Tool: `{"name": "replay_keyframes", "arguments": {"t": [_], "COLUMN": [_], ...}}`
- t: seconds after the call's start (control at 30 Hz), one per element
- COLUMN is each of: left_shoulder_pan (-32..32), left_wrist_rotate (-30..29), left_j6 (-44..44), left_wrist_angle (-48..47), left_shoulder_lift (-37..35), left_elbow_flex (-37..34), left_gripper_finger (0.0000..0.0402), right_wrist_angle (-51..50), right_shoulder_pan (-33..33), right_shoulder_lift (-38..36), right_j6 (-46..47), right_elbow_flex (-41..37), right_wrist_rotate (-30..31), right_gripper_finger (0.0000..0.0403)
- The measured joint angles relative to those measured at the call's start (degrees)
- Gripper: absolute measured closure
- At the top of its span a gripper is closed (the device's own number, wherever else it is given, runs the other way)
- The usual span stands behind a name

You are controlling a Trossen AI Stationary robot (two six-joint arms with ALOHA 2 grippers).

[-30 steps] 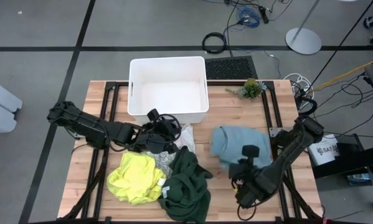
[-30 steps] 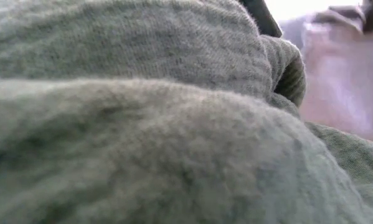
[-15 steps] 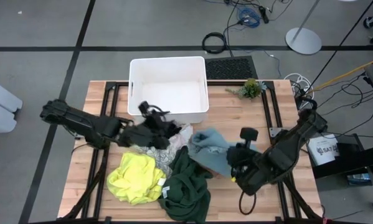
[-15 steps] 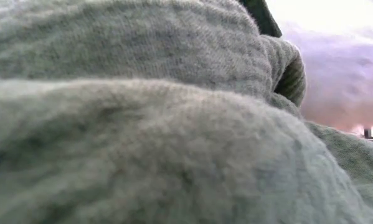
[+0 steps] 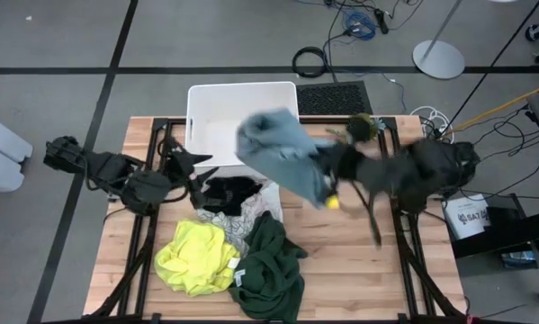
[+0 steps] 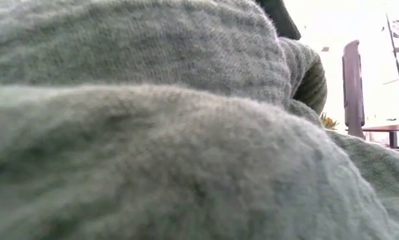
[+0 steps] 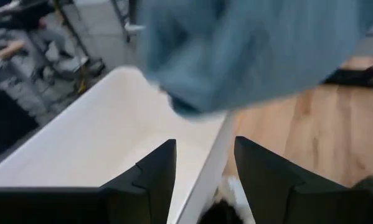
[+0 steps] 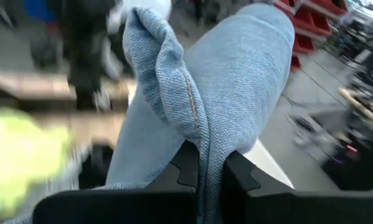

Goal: Fold laundry
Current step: Put the folded denim pants into the white laundry bin

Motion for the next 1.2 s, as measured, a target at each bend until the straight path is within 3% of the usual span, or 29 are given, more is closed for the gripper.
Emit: {"name": "replay_keyframes", "arguments": {"t": [0.13,0.27,0.5,0.73,1.0,1.2], "left_shoulder_pan": [-3.3,-9.0,-17.4,-22.6,-27.4,-28.6], "left_wrist_rotate": [-2.6,-7.1,-16.4,-20.8,-26.0,-27.9], "left_j6": [-8.6,-16.0,-28.0,-27.6,-27.4,-26.1], "left_wrist_angle": [-7.1,-7.8,-4.7,2.1,3.7,3.9], "left_shoulder_lift": [0.1,-0.4,-0.8,-0.8,1.5,1.5], "left_elbow_flex": [-0.8,-6.2,-14.6,-15.0,-15.1,-15.1], "left_gripper_finger": [0.0229,0.0229,0.0229,0.0229,0.0229,0.0229], "right_wrist_angle": [14.5,23.0,32.4,42.2,52.8,61.2], "right_shoulder_pan": [-10.5,-20.4,-32.9,-39.5,-38.3,-36.4], "right_shoulder_lift": [0.1,1.2,8.8,17.7,27.7,32.5], "right_j6": [-6.6,-4.1,5.9,22.1,40.0,47.9], "right_elbow_flex": [0.7,0.9,0.8,0.8,0.9,0.9], "right_wrist_rotate": [-13.7,-25.5,-36.0,-39.7,-40.9,-44.0], "right_gripper_finger": [0.0387,0.0390,0.0390,0.0390,0.0390,0.0390]}}
